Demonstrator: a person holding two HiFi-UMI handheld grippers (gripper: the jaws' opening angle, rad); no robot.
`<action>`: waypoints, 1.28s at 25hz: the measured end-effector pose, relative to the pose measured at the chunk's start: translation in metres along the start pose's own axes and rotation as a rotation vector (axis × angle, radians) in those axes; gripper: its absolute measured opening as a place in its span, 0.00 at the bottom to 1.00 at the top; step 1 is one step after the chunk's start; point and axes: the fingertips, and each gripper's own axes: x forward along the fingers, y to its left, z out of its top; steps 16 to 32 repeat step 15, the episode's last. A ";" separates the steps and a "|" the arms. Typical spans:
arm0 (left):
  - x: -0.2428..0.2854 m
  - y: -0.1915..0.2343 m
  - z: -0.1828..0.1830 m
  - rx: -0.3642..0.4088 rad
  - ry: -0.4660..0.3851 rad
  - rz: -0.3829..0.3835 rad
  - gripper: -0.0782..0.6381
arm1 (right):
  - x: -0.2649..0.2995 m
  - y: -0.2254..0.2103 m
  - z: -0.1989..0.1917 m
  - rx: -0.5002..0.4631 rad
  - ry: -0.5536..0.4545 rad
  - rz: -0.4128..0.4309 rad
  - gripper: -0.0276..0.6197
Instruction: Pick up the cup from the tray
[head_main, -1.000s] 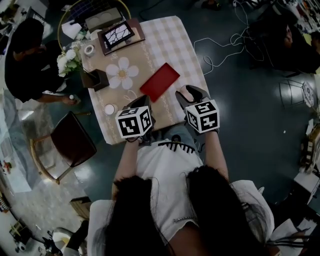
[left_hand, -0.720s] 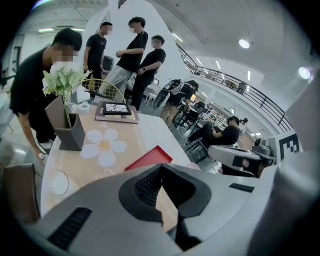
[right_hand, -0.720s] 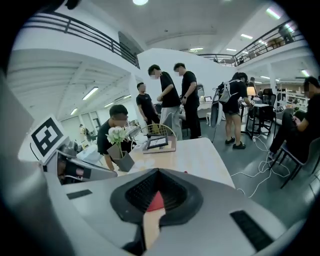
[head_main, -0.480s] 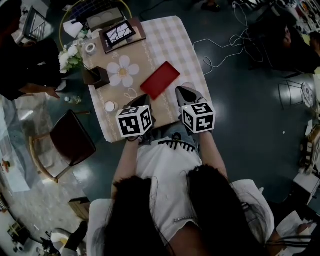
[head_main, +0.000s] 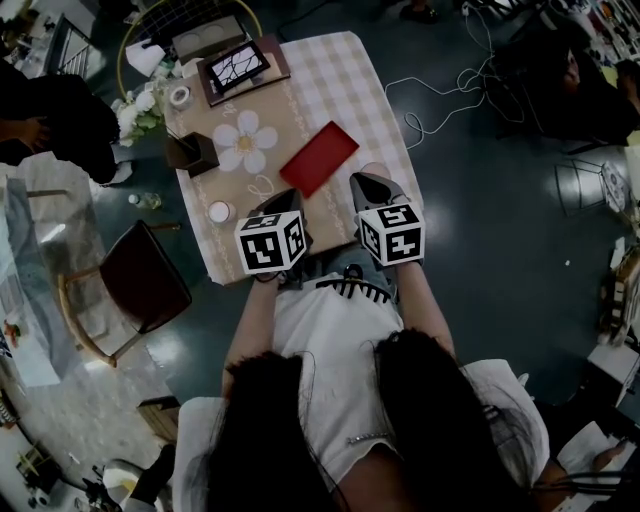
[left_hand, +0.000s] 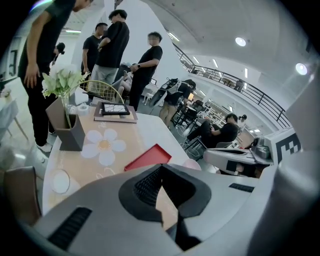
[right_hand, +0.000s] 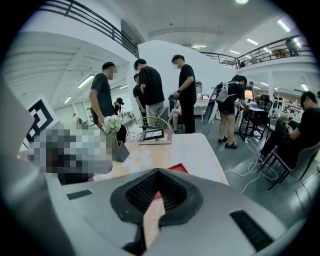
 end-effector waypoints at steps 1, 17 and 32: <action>0.000 0.001 -0.001 0.004 0.002 0.004 0.12 | 0.000 0.000 0.000 0.000 0.001 -0.001 0.05; -0.002 0.006 -0.007 -0.001 0.008 0.004 0.12 | 0.002 0.004 -0.003 -0.016 0.020 -0.007 0.05; -0.002 0.006 -0.007 -0.001 0.008 0.004 0.12 | 0.002 0.004 -0.003 -0.016 0.020 -0.007 0.05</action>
